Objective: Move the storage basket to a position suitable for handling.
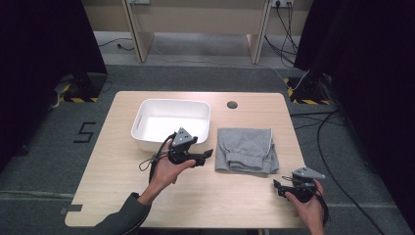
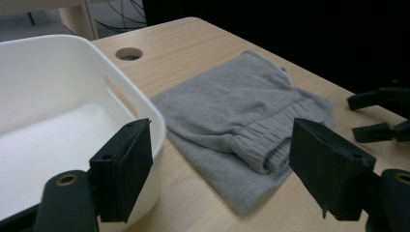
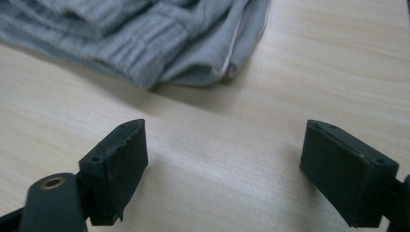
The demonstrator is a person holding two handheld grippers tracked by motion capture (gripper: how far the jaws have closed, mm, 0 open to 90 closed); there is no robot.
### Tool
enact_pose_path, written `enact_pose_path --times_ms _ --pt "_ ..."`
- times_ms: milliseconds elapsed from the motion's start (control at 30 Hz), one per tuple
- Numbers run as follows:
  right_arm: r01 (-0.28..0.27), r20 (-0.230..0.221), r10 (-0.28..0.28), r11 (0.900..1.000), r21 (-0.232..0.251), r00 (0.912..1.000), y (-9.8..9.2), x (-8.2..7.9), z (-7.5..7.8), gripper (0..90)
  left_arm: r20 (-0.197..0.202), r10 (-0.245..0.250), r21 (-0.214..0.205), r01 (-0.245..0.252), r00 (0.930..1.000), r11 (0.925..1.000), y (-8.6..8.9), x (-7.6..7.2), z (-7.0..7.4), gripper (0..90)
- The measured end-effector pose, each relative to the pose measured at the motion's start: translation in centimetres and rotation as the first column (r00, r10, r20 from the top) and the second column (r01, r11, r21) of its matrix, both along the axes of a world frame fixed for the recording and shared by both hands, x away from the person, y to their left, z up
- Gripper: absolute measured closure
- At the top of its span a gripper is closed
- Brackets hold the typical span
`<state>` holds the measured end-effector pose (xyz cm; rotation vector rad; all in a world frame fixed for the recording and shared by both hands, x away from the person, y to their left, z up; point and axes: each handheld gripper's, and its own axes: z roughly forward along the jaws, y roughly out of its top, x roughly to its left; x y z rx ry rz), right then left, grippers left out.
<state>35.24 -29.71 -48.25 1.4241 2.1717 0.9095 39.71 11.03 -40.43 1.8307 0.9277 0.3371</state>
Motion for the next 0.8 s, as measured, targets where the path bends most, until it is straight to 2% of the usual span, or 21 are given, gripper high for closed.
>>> enact_pose_path --times_ms 67,100,200,267,367,400,467,533,600,800 --pt "0.012 0.013 -0.012 0.9998 0.017 0.9998 0.1 -0.1 0.2 19.4 -0.007 -0.019 -0.004 0.019 0.9998 0.9998 -0.5 -0.4 0.1 22.8" --pt "0.008 0.036 -0.009 0.9996 0.025 0.9993 0.3 -0.1 0.7 19.1 -0.029 -0.041 -0.016 0.041 0.9987 0.999 -0.8 -0.7 0.0 22.6" --pt "-0.007 0.051 0.005 0.9988 0.049 0.9987 0.8 0.1 1.4 18.9 -0.04 -0.054 -0.021 0.053 0.9977 0.9984 -1.3 -1.1 -0.1 22.6" --pt "-0.019 0.053 0.017 0.9987 0.046 0.9984 1.4 0.5 1.8 18.9 -0.044 -0.061 -0.011 0.06 0.9972 0.9981 -1.7 -1.4 -0.4 22.6" --pt "-0.024 0.06 0.021 0.999 0.037 0.998 2.5 1.7 2.2 19.0 -0.077 -0.079 -0.005 0.079 0.9939 0.9969 -2.8 -2.1 -1.2 20.7" --pt "-0.024 0.06 0.021 0.999 0.037 0.998 2.5 1.7 2.2 19.0 -0.077 -0.079 -0.005 0.079 0.9939 0.9969 -2.8 -2.1 -1.2 20.6" --pt "-0.014 0.058 0.012 0.9991 0.04 0.9982 2.8 2.2 2.4 19.1 -0.107 -0.092 -0.008 0.091 0.9901 0.9958 -3.6 -2.2 -2.0 20.1" --pt "-0.01 0.061 0.006 0.9979 0.064 0.9981 3.0 2.7 2.5 19.1 -0.126 -0.093 0.001 0.094 0.9877 0.9956 -4.3 -2.1 -2.9 19.4" --pt "-0.011 0.063 0.007 0.9983 0.058 0.998 3.1 3.4 2.6 19.1 -0.15 -0.089 0.016 0.092 0.9847 0.9956 -5.4 -1.8 -4.5 19.3" --pt "-0.003 0.066 -0.001 0.9977 0.067 0.9978 3.3 4.6 2.6 20.2 -0.147 -0.075 0.053 0.084 0.9863 0.9951 -7.0 -1.1 -6.3 23.5"
